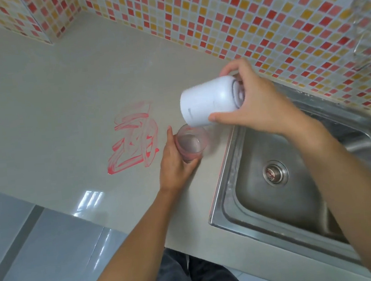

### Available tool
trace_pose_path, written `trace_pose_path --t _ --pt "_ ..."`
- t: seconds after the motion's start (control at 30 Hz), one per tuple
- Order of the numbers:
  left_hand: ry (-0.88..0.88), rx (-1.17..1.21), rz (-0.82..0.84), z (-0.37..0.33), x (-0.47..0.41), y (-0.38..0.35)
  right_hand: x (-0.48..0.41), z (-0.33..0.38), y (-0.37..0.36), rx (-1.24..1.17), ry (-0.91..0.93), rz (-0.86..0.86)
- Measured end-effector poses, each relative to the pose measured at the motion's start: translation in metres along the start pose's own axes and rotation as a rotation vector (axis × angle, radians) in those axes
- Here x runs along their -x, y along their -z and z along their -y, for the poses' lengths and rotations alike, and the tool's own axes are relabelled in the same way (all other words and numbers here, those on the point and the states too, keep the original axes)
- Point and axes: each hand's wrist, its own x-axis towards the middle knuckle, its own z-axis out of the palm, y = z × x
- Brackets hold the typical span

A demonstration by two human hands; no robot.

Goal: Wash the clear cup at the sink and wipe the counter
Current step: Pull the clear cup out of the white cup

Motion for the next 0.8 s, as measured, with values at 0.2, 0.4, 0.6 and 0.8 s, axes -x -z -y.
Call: trace_pose_path --t 0.2,0.4,0.6,0.8 --pt "-0.028 -0.050 0.001 0.004 -0.001 -0.003 -0.004 -0.077 -0.033 -0.386 -0.397 -0.072" --pt "-0.057 0.011 -0.017 0.004 -0.002 -0.002 0.008 -0.108 -0.090 -0.511 -0.468 -0.225" --pt "-0.072 -0.020 -0.031 0.003 -0.001 -0.003 0.006 -0.119 -0.120 -0.516 -0.450 -0.262" --pt "-0.043 -0.008 -0.045 -0.003 0.001 -0.003 0.005 -0.115 -0.129 -0.448 -0.360 -0.307"
